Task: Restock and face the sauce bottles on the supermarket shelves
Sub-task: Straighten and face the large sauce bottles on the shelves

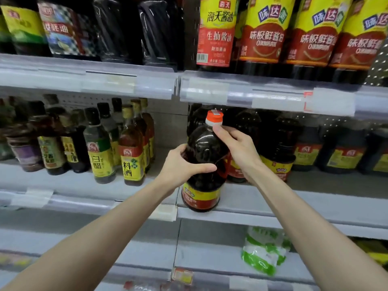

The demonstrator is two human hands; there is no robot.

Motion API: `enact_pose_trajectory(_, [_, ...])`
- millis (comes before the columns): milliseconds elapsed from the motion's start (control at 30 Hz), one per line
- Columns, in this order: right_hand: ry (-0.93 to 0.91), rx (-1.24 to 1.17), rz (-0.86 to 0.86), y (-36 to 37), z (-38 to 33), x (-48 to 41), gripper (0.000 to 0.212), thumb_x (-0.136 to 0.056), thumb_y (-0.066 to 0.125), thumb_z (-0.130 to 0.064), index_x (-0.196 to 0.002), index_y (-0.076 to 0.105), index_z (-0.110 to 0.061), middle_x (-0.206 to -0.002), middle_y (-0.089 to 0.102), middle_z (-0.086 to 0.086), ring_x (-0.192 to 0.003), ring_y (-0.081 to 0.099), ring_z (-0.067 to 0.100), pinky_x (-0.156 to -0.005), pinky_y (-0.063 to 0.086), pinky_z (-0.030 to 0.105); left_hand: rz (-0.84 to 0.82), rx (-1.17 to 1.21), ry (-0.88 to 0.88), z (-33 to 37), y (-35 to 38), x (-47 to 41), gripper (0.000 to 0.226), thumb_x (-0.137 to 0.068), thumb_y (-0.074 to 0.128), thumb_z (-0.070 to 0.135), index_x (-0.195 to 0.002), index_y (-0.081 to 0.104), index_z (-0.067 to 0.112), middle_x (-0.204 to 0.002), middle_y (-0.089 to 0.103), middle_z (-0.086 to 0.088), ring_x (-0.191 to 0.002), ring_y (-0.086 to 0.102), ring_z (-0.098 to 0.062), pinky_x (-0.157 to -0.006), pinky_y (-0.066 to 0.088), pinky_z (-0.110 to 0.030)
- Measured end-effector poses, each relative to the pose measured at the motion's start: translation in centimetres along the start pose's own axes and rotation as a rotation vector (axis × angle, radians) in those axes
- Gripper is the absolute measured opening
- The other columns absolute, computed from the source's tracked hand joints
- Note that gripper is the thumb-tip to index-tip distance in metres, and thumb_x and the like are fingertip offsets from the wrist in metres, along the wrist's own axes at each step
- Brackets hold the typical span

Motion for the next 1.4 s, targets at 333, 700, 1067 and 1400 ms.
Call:
enact_pose_trajectory(333, [0.005, -0.033, 0.058, 1.4, 2.0, -2.5, 0.015, -0.091, 0.061, -0.040, -0.104, 0.064, -0.034, -0.101, 0.069, -0.012, -0.098, 0.065, 0.002, -0.085, 0.049, 0.020, -0.037, 0.038, 0.003, -2.1, -0.6, -2.5, 0.055, -0.059, 0.090, 0.032, -0.106, 0.063, 0.023, -0.100, 0.071, 0.008, -0.094, 0.067, -0.005, -0.083, 0.054, -0.026])
enact_pose_trajectory(700, [0.048, -0.141, 0.034, 1.7, 3.8, -0.8, 0.045, -0.095, 0.052, -0.043, -0.137, 0.047, -0.028, -0.108, 0.060, -0.021, -0.098, 0.058, -0.009, -0.080, 0.045, 0.011, 0.033, 0.113, 0.018, -4.7, -0.6, -1.7, 0.030, -0.084, 0.069, 0.037, -0.111, 0.061, 0.025, -0.104, 0.068, 0.013, -0.096, 0.063, 0.003, -0.078, 0.048, -0.016])
enact_pose_trajectory(1067, [0.201, -0.170, 0.030, 6.1, 13.6, 7.1, 0.097, -0.066, 0.048, -0.081, -0.146, 0.001, -0.054, -0.160, 0.005, -0.018, -0.147, 0.012, 0.011, -0.117, 0.019, 0.054, -0.051, 0.241, -0.110, -8.5, 0.6, 0.9, 0.051, -0.097, 0.044, 0.046, -0.146, 0.031, 0.039, -0.126, 0.047, 0.018, -0.111, 0.048, -0.004, -0.076, 0.041, -0.020])
enact_pose_trajectory(1400, [0.227, -0.261, 0.002, 4.6, 14.4, 4.8, 0.078, -0.082, 0.044, -0.072, -0.148, 0.008, -0.050, -0.158, 0.021, -0.016, -0.143, 0.026, 0.012, -0.116, 0.025, 0.050, 0.081, 0.242, -0.042, -8.3, 0.9, 0.9, 0.050, -0.095, 0.055, 0.034, -0.141, 0.038, 0.031, -0.125, 0.055, 0.009, -0.094, 0.055, 0.012, -0.067, 0.048, -0.008])
Point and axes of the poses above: each hand's wrist, its own x-axis away from the middle knuckle, its own y-axis out of the palm, z = x × y, the point moved 9 cm from there along -x, towards the middle knuckle
